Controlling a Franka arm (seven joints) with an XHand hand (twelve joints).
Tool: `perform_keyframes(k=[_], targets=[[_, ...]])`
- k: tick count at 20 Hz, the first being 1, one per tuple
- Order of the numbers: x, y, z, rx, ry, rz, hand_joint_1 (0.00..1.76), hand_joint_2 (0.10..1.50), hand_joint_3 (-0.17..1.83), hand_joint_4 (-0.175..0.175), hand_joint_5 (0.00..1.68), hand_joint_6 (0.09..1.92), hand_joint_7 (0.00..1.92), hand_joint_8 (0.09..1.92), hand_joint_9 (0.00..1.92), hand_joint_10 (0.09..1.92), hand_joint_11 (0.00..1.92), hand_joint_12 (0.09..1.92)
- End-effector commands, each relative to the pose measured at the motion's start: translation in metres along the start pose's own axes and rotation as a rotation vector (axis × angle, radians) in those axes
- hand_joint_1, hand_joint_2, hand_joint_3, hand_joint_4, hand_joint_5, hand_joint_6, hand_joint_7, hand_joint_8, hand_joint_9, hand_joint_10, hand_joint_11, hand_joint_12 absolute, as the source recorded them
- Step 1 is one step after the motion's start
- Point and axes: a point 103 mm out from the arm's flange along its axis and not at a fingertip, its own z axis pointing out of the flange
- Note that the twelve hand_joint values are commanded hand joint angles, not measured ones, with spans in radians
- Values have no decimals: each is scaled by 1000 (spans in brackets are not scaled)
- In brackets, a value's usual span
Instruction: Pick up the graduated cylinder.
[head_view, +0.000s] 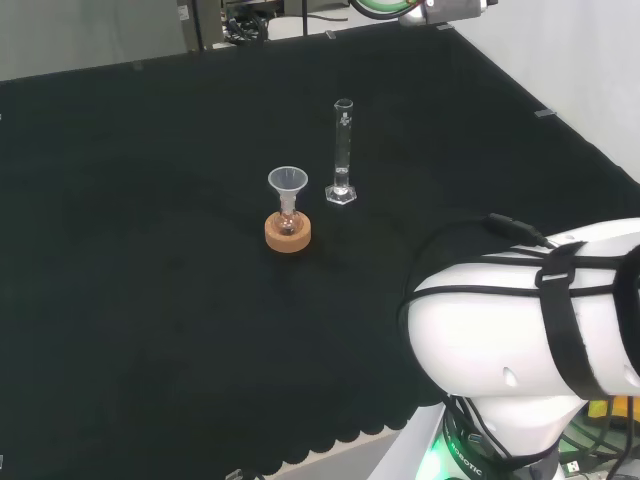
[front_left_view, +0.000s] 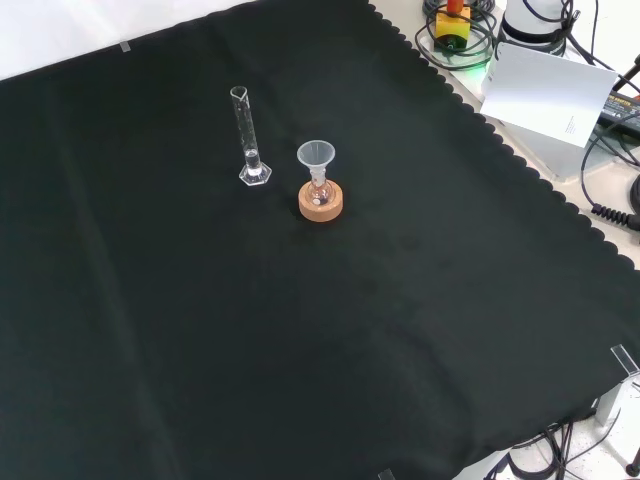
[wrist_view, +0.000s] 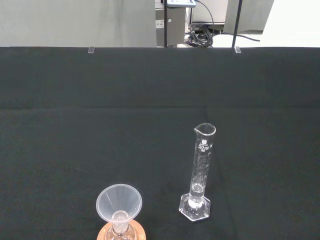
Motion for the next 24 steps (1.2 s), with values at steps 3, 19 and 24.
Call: perform_keyframes(k=[3,19,24], targets=[[7,-1,-1,-13,-15,3,70,1207,407,-22,222,108,3,533,145,687,28,1387],[-35,22,35,22,0,83,63,1261,304,-23,260,87,0,538,145,689,22,1408],[-73,36,62,9,65,118,66,1261,298,-26,267,87,10,542,157,693,27,1409]])
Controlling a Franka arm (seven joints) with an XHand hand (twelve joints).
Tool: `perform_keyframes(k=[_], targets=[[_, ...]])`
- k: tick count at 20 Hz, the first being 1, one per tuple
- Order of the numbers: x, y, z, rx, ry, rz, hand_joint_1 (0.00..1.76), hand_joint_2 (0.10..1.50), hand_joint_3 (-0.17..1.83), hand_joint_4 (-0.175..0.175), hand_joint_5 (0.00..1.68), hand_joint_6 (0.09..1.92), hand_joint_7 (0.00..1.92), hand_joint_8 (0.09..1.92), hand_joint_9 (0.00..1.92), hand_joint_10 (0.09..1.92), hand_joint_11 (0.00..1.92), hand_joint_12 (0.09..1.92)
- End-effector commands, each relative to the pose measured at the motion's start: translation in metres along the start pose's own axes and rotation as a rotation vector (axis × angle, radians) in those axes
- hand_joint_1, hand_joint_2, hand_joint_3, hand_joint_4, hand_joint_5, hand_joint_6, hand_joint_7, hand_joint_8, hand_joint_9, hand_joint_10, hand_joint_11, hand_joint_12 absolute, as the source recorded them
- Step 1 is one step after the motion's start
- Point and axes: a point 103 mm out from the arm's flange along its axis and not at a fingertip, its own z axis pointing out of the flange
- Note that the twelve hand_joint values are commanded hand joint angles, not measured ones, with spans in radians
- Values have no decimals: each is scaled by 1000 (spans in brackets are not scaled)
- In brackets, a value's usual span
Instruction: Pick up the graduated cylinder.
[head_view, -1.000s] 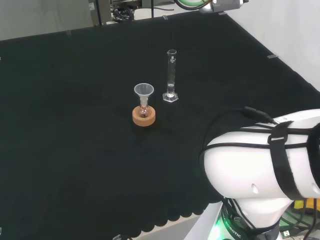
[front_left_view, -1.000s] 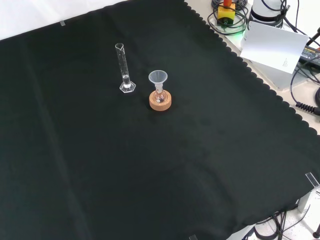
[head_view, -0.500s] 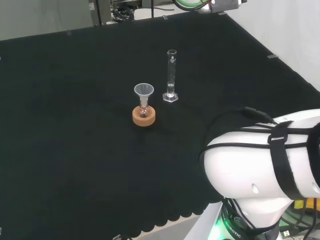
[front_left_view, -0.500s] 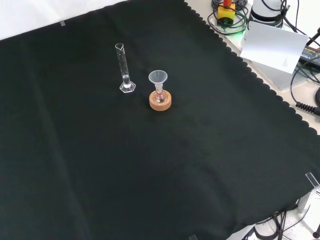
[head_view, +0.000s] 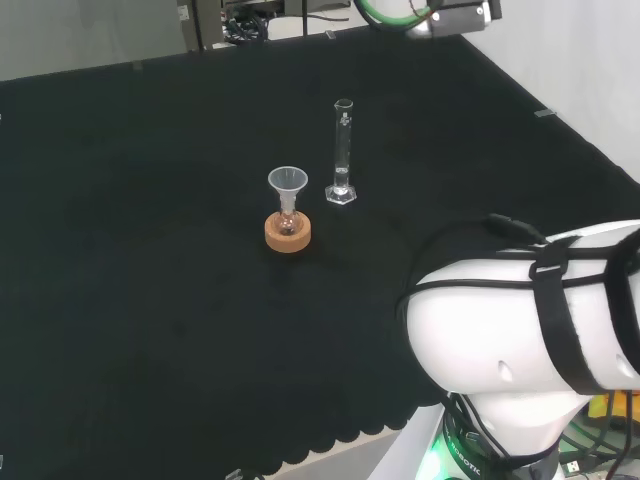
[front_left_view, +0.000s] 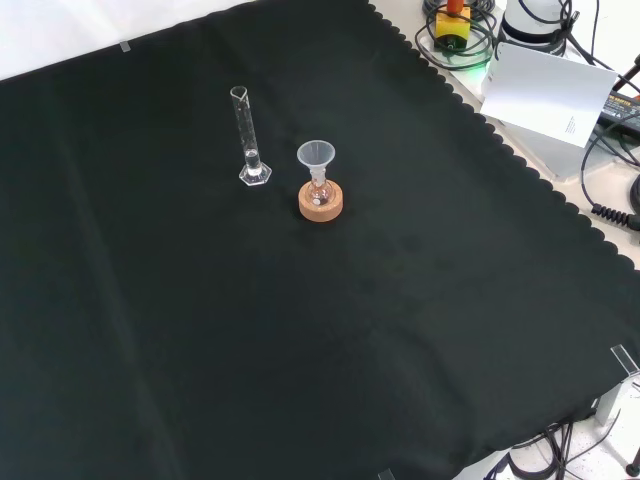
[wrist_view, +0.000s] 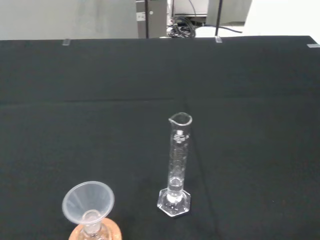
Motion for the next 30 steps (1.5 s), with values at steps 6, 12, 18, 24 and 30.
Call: perform_keyframes(k=[6,12,18,24,30], targets=[[-88,64,83,-10,130,37,120,1251,281,-33,286,87,38,557,200,703,66,1409],[-101,111,127,27,179,26,153,1248,273,-38,299,87,45,563,218,702,76,1406],[-90,137,171,51,203,-5,184,1237,264,-39,304,87,54,570,229,702,78,1405],[-77,143,212,83,250,-37,310,1174,239,-43,311,87,96,602,285,712,113,1404],[-73,143,236,86,280,-72,345,1146,236,-44,315,87,108,616,301,712,122,1401]])
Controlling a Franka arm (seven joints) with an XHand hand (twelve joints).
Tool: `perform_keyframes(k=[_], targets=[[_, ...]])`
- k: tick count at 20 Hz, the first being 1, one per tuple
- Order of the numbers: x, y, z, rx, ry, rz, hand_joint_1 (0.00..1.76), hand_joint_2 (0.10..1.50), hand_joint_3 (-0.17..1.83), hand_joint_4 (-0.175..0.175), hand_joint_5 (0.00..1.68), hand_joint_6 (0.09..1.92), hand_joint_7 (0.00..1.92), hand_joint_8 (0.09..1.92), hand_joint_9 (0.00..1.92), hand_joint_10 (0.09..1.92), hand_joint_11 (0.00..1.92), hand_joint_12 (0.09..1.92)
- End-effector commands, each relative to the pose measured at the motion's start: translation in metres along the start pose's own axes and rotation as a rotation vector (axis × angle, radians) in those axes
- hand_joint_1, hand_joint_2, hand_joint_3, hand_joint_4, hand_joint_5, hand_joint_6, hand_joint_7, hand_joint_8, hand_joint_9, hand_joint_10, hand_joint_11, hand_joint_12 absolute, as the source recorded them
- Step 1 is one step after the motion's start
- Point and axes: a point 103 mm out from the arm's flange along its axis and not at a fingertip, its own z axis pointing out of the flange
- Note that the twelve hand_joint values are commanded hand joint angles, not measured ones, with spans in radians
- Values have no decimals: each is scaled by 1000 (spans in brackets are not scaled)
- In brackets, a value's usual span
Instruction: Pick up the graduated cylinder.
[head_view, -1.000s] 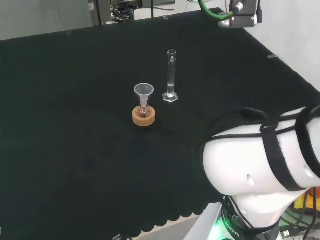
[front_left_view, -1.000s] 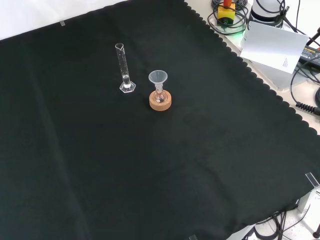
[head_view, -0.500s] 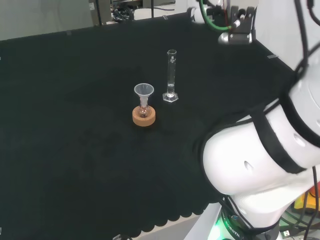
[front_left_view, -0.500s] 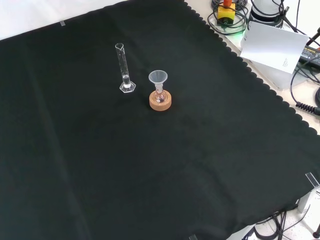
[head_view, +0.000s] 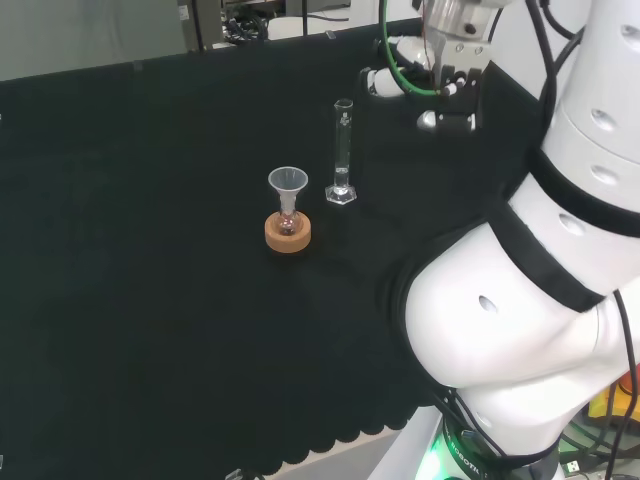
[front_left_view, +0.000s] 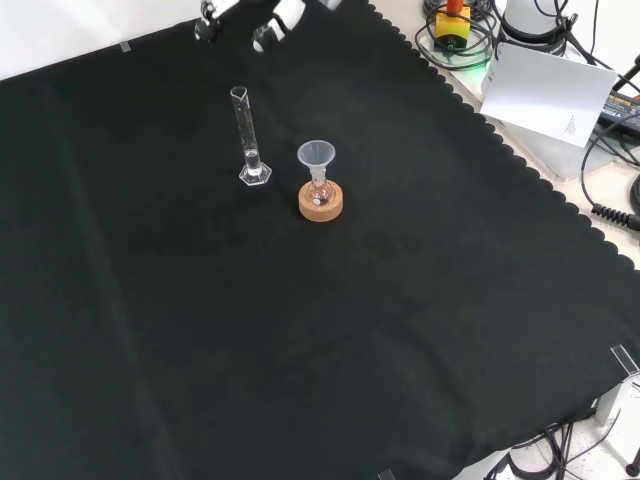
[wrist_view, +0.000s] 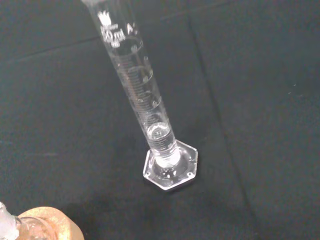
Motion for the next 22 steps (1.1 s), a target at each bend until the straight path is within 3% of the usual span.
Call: perform_keyframes(k=[1,11,22], targets=[[-6,9,22,-24,35,-49,354,1138,235,-45,316,87,112,620,307,712,124,1400],[-26,8,52,10,144,-74,525,1033,223,-50,360,87,162,657,385,712,160,1397],[-41,9,61,33,166,-70,559,951,350,-50,375,87,162,671,403,684,169,1391]])
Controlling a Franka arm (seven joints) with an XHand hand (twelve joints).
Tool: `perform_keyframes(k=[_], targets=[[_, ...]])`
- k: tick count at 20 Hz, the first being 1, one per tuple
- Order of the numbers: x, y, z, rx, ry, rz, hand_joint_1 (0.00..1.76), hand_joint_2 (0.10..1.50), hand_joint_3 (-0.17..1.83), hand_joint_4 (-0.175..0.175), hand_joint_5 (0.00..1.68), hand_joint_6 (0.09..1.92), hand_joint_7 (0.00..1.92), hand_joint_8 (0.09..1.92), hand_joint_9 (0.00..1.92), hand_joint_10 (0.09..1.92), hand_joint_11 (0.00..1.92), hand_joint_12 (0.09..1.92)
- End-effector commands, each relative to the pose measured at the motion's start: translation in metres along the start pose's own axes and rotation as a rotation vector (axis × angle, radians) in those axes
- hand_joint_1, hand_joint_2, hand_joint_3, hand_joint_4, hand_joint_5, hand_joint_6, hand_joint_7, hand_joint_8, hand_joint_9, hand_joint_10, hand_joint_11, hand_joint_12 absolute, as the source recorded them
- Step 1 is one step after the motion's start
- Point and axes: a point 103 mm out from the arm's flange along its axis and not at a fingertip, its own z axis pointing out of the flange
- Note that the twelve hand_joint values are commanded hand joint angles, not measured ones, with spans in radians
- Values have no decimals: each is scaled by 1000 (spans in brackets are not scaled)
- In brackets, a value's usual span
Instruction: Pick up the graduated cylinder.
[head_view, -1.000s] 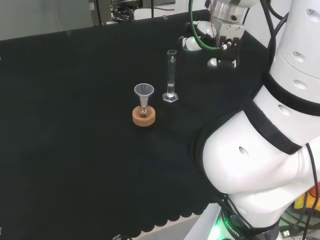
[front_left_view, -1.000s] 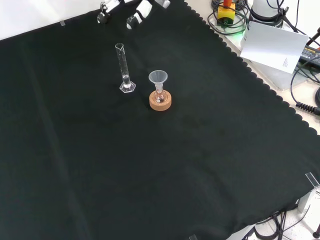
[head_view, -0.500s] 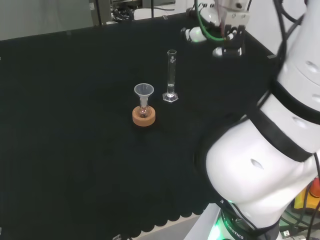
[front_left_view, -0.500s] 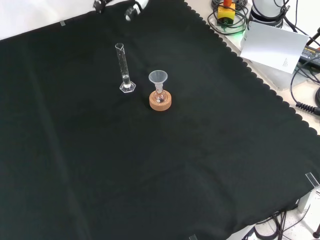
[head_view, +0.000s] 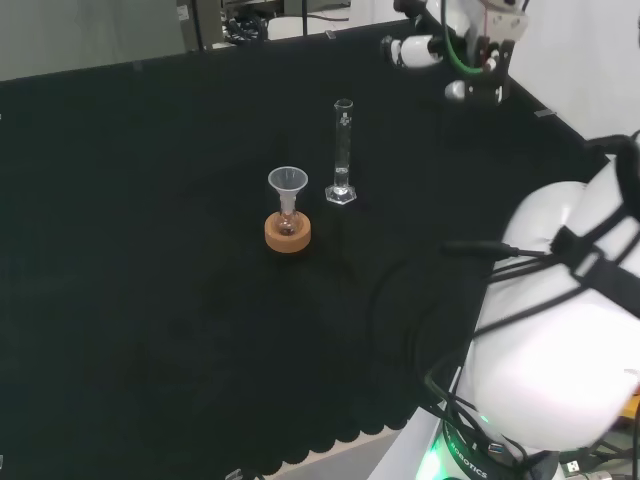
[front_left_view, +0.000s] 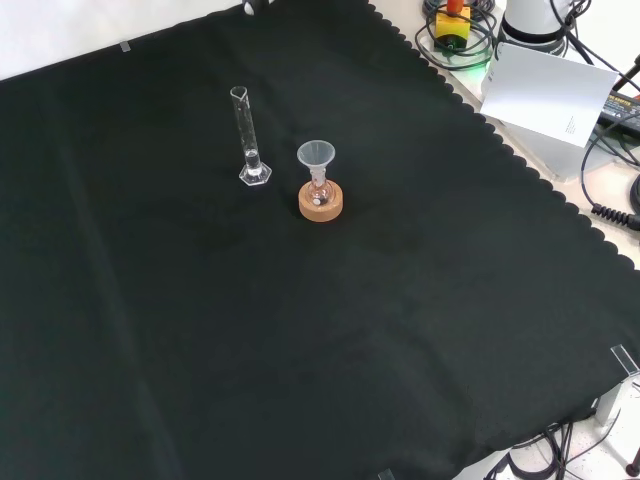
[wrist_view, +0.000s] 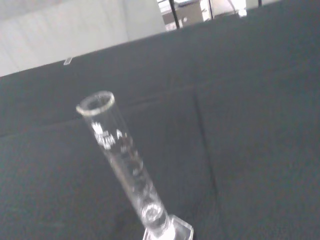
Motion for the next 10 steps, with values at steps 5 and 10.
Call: perform_keyframes(k=[5,10], targets=[[-28,-15,119,158,194,-32,708,841,380,-51,394,87,182,677,425,680,171,1389],[-32,-16,127,143,277,-91,827,700,522,-56,456,87,270,685,513,646,212,1374]])
